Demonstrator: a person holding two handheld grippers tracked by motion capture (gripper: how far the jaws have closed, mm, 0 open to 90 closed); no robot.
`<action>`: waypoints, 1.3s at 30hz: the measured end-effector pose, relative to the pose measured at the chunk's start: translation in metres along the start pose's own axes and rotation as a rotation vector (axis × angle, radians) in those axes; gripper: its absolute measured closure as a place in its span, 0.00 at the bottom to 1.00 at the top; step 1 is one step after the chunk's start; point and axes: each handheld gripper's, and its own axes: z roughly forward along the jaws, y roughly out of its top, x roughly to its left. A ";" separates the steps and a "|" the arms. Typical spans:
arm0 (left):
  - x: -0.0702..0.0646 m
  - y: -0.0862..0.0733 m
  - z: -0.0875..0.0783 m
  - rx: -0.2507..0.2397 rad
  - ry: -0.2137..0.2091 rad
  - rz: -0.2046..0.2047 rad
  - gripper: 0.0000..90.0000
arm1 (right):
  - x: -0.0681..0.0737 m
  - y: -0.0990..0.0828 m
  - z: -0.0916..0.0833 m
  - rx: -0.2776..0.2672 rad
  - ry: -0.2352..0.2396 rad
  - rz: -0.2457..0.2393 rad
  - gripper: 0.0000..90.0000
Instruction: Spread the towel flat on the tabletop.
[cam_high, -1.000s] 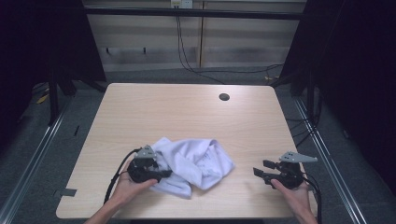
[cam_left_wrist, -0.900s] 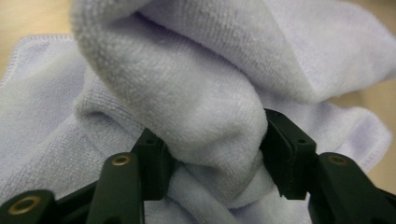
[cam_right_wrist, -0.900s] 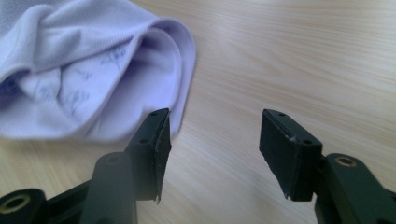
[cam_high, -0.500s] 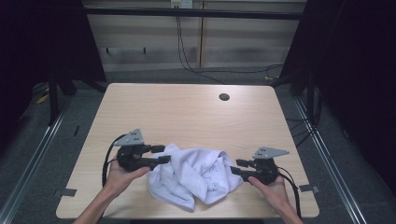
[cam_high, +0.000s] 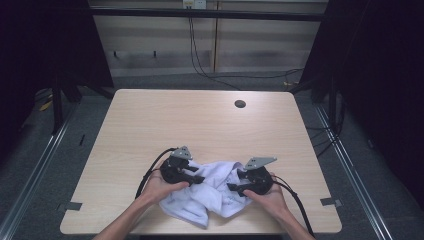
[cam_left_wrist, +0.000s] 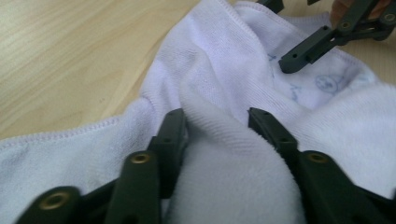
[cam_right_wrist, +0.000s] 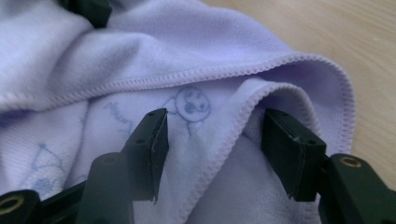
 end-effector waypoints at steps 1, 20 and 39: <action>0.000 0.001 -0.003 -0.012 0.002 0.000 0.82 | 0.004 0.002 0.002 0.007 -0.034 -0.036 0.57; 0.025 0.006 -0.095 -0.432 0.098 -0.171 0.92 | -0.054 0.025 -0.076 -0.242 -0.155 0.174 0.99; 0.055 0.097 -0.177 -0.624 0.300 -0.107 0.92 | -0.076 0.174 -0.129 -0.417 -0.243 0.098 0.99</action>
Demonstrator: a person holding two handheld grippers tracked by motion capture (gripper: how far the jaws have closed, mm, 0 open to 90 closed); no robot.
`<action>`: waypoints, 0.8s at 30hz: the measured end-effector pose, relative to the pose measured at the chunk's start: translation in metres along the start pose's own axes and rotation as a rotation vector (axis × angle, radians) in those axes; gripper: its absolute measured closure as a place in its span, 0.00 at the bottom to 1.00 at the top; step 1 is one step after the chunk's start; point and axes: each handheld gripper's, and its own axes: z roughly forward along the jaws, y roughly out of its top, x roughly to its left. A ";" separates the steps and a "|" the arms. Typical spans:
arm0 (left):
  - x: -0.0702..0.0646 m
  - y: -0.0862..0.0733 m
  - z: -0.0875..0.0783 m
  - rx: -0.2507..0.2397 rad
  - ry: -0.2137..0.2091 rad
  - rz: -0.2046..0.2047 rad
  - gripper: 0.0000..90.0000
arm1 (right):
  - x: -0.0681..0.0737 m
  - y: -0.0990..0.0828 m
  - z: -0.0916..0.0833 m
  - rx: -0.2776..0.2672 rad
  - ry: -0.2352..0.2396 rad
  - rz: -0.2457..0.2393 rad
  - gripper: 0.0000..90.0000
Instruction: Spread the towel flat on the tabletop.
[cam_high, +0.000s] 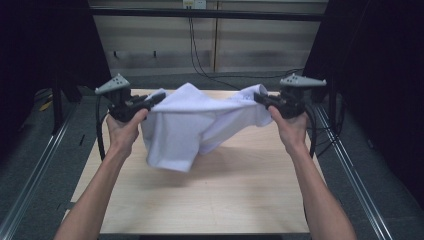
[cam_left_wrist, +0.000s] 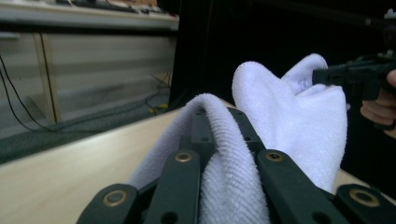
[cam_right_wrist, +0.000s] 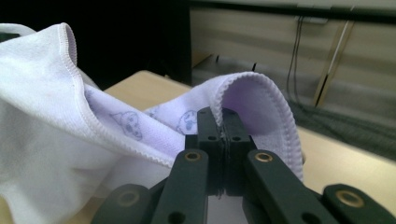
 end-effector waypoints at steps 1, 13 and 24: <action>-0.002 0.006 -0.001 -0.011 0.006 0.017 0.92 | -0.001 0.010 -0.001 -0.020 -0.002 0.000 0.99; -0.045 -0.090 -0.005 0.133 -0.153 0.040 0.92 | -0.001 -0.063 -0.028 0.024 0.070 0.019 0.99; -0.052 -0.153 -0.014 0.275 -0.263 -0.059 0.57 | -0.030 -0.200 -0.022 0.329 0.007 0.095 0.98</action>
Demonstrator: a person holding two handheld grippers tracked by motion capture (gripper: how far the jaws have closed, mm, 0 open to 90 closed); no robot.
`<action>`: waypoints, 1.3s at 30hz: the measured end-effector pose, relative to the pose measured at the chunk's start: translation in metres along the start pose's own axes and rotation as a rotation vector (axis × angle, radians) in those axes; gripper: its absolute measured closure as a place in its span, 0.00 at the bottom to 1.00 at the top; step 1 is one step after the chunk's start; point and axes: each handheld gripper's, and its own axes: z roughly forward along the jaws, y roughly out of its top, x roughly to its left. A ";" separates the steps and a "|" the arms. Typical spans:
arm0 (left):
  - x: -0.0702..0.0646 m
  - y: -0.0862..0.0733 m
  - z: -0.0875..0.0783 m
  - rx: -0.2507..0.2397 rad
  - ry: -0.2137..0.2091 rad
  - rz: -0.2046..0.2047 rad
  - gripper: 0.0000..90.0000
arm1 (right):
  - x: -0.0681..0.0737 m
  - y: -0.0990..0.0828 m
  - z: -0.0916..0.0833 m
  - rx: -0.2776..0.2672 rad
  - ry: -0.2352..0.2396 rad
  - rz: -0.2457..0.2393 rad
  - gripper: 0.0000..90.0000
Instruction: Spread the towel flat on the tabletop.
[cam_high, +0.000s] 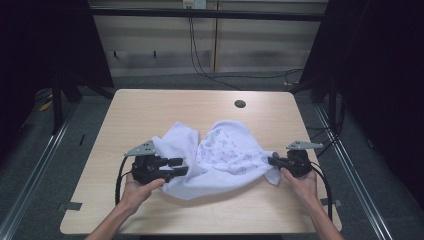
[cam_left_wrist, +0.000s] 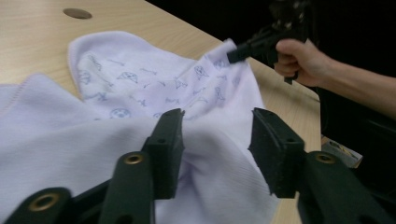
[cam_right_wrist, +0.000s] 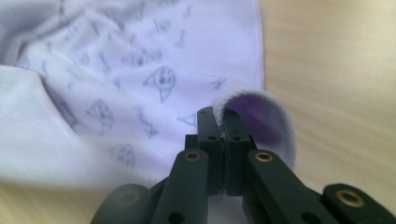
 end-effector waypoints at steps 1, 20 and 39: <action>0.004 -0.001 -0.004 -0.009 0.026 -0.011 0.55 | -0.004 -0.002 -0.001 0.021 0.016 0.013 0.92; 0.023 -0.054 0.038 0.287 0.151 -0.003 0.85 | 0.053 -0.013 -0.038 -0.062 0.086 -0.071 0.58; 0.009 -0.062 -0.004 0.297 0.092 -0.045 0.85 | 0.183 0.076 0.123 0.045 0.416 -0.279 0.58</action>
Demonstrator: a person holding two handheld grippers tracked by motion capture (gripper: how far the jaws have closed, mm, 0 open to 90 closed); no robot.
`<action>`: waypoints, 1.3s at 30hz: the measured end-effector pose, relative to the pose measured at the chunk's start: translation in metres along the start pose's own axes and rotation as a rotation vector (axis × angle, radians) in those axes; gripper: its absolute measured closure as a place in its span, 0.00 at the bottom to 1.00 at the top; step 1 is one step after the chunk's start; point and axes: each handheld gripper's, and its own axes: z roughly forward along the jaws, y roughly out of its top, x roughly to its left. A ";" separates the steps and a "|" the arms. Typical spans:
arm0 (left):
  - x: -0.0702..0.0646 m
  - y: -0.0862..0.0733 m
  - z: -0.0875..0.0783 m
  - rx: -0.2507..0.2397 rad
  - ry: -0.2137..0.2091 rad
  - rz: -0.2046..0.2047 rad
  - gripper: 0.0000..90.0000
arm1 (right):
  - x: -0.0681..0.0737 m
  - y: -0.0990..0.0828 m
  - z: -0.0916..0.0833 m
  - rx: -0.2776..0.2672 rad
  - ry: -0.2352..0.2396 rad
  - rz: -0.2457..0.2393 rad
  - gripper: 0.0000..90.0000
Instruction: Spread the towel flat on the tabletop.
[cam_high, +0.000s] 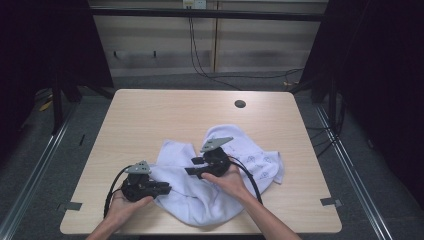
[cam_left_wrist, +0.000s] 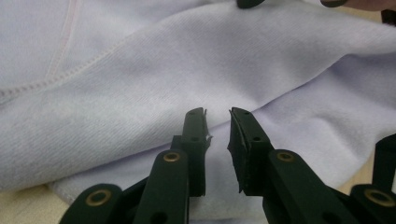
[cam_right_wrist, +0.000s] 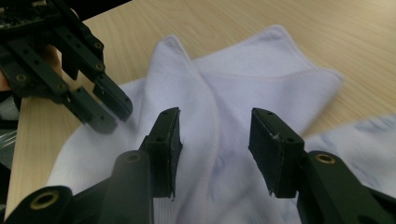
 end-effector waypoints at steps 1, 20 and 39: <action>0.000 0.000 0.001 0.005 0.005 0.001 0.85 | 0.000 0.000 0.000 0.000 0.000 0.000 0.58; 0.005 0.023 0.015 -0.006 0.100 0.045 0.70 | -0.015 -0.042 -0.089 0.009 -0.171 0.017 0.96; -0.019 0.008 0.022 0.108 -0.015 0.098 0.80 | -0.016 -0.143 -0.165 0.118 -0.290 0.144 0.76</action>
